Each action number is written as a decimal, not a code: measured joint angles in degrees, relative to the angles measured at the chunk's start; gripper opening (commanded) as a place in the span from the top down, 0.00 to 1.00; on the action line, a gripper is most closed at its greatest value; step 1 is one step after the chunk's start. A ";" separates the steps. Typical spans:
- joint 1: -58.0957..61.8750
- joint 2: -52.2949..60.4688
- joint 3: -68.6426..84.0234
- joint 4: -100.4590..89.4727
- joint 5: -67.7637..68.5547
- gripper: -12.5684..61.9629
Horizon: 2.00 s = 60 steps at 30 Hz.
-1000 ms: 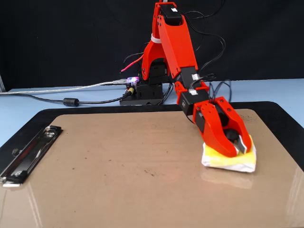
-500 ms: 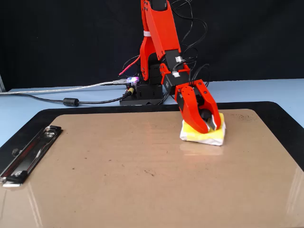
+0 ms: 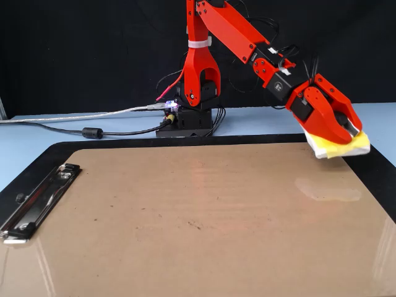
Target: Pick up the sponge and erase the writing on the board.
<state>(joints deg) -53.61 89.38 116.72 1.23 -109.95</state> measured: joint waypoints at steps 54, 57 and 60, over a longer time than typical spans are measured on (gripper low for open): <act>51.42 42.80 18.81 89.38 28.13 0.38; 51.94 42.80 21.45 90.00 28.04 0.38; 51.42 42.80 22.68 89.65 28.04 0.37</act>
<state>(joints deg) -2.20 132.19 139.39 90.88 -81.91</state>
